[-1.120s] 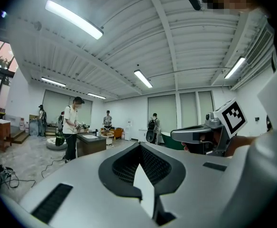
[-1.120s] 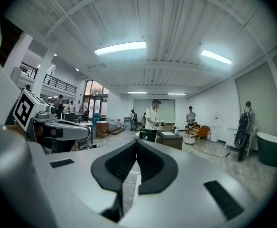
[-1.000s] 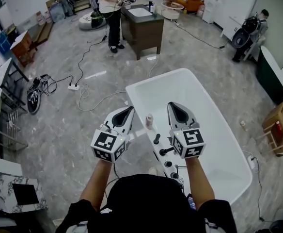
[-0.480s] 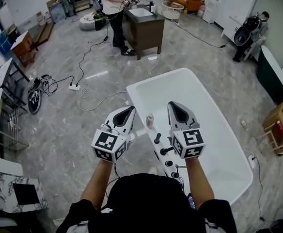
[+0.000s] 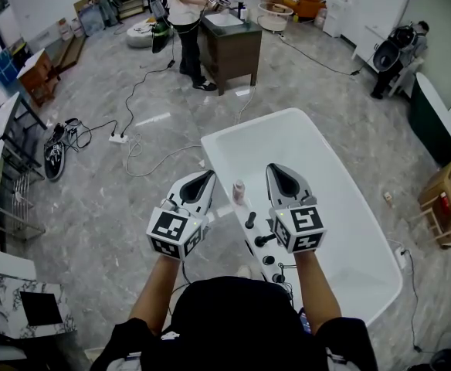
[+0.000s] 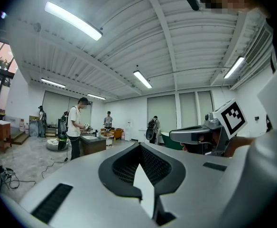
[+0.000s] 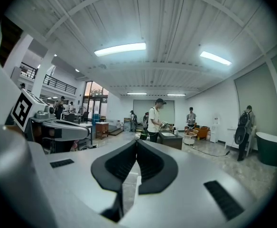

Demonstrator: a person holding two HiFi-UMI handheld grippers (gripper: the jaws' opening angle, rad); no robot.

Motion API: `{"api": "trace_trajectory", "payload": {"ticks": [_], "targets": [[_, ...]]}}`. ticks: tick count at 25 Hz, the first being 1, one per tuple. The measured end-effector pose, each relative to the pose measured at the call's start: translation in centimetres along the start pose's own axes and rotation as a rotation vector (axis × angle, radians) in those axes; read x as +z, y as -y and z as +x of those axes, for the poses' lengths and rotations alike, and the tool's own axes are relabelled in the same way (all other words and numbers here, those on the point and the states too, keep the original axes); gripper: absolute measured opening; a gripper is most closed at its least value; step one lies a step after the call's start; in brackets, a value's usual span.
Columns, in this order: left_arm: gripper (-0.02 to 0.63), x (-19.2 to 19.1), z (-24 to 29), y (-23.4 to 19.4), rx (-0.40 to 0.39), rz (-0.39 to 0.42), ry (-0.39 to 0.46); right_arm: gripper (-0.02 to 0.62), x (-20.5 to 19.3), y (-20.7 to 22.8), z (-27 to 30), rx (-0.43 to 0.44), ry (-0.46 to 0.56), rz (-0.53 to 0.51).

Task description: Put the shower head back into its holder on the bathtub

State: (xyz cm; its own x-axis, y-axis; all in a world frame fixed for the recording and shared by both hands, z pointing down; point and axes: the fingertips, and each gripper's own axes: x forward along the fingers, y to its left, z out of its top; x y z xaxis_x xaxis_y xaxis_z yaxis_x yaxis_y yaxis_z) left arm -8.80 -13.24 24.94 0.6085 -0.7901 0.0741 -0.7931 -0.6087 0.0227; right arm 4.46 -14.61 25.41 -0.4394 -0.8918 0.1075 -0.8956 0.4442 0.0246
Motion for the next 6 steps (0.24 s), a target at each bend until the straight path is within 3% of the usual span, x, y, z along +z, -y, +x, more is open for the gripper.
{"api": "trace_trajectory", "payload": {"ticks": [6], "targets": [[0.014,-0.13,0.14,0.15,0.002,0.002,-0.002,0.023,-0.66,0.47,-0.03,-0.004,-0.003,0.002]]}}
